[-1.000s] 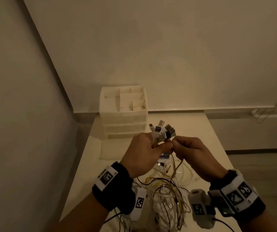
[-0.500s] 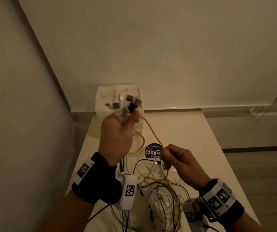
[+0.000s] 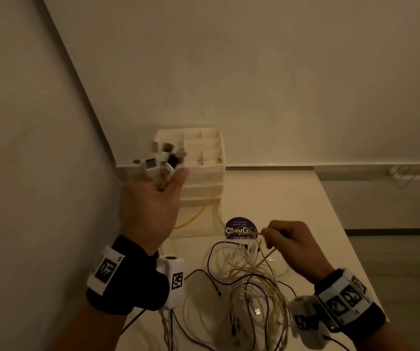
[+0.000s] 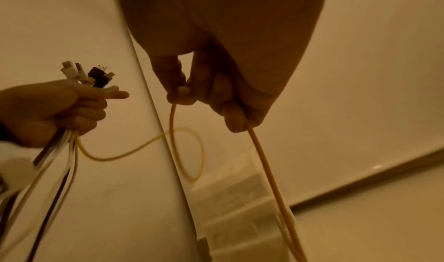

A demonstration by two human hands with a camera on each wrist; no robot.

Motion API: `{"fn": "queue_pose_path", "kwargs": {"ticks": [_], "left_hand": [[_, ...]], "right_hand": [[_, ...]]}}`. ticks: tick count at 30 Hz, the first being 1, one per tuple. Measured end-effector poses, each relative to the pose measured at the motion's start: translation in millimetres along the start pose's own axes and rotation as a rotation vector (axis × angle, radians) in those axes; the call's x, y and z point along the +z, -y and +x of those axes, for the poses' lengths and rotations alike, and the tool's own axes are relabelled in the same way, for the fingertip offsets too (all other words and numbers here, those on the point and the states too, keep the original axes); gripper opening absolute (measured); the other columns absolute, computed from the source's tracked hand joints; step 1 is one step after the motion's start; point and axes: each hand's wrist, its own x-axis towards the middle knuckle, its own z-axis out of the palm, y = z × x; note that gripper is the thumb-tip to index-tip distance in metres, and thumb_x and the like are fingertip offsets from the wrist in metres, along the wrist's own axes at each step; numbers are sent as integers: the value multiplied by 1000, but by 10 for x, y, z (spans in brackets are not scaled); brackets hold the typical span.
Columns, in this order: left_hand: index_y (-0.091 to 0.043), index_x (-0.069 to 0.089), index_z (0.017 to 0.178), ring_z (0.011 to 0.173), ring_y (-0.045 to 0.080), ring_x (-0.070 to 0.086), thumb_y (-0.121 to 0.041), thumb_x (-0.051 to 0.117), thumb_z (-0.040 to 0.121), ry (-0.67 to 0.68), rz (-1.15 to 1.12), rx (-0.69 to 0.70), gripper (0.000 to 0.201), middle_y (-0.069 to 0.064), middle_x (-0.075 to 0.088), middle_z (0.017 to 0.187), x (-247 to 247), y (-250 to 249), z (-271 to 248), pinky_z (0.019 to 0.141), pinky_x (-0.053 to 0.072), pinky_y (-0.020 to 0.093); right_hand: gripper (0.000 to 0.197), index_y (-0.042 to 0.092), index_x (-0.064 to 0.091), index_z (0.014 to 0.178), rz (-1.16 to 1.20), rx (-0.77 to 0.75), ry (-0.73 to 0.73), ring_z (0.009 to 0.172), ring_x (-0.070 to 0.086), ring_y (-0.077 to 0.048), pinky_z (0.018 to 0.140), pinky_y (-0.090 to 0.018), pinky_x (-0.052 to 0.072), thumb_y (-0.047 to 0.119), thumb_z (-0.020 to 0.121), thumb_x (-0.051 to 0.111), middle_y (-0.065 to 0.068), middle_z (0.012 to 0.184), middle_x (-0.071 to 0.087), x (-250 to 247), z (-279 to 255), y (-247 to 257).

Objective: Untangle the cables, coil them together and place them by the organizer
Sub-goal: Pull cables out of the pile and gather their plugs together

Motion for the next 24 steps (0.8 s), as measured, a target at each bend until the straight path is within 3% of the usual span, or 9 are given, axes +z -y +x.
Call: {"fn": "queue_pose_path", "kwargs": {"ticks": [2,5,7,9,12,14,16,19,24], "left_hand": [[-25,76,76,72,24,68,-32,72,82,228,-76,20,10,3,74,74,87,-162,-104,69,52,34],[-32,74,82,70,-1,67,-17,75,81,529,-131,62,16,-24,70,71,300,-295,-284,63,46,11],[-19,74,77,66,3,65,-15,72,84,580,-86,114,9,-14,69,68,450,-268,-346,62,49,20],[-12,71,74,65,12,63,-12,64,84,525,-65,154,12,-5,67,68,517,-223,-355,61,50,32],[-20,62,63,54,2,53,-18,61,85,402,-38,200,23,-17,54,53,494,-264,-303,53,37,12],[-24,58,59,43,1,44,-25,59,87,336,-120,113,28,-16,51,46,441,-318,-239,47,29,10],[-25,58,59,36,4,36,-31,59,89,248,-235,21,31,-11,48,41,365,-321,-141,42,30,19],[-23,58,61,31,13,27,-43,57,87,172,-428,-82,33,-7,37,38,204,-270,30,44,24,25],[-13,58,65,32,16,24,-39,56,90,58,-464,-119,36,-4,35,40,-30,-143,177,44,24,23]], "right_hand": [[35,4,57,54,43,-38,43,51,42,-7,56,-20,36,23,85,56,-4,51,47,-86,48,207],[36,2,58,59,130,-141,128,54,46,-8,57,-21,37,28,84,56,-2,55,53,-139,109,535],[38,5,64,65,181,-200,145,55,45,-14,55,-24,36,37,84,55,-5,58,56,-181,149,707],[38,11,68,68,184,-226,124,55,42,-17,54,-25,35,42,83,54,-14,59,52,-223,182,795],[31,16,71,76,171,-212,136,56,45,-18,56,-28,40,37,90,54,-15,60,52,-250,166,779],[31,10,69,81,177,-186,149,56,48,-17,59,-29,44,31,93,51,-10,60,53,-210,131,679],[33,5,66,81,194,-160,148,55,48,-17,60,-30,44,29,95,47,-10,60,52,-128,98,498],[37,7,62,74,200,-93,119,52,40,-18,54,-31,37,31,96,46,-9,57,46,-8,3,122],[39,13,63,67,129,21,63,52,38,-13,54,-31,33,38,93,48,1,54,42,128,-229,-399]]}}
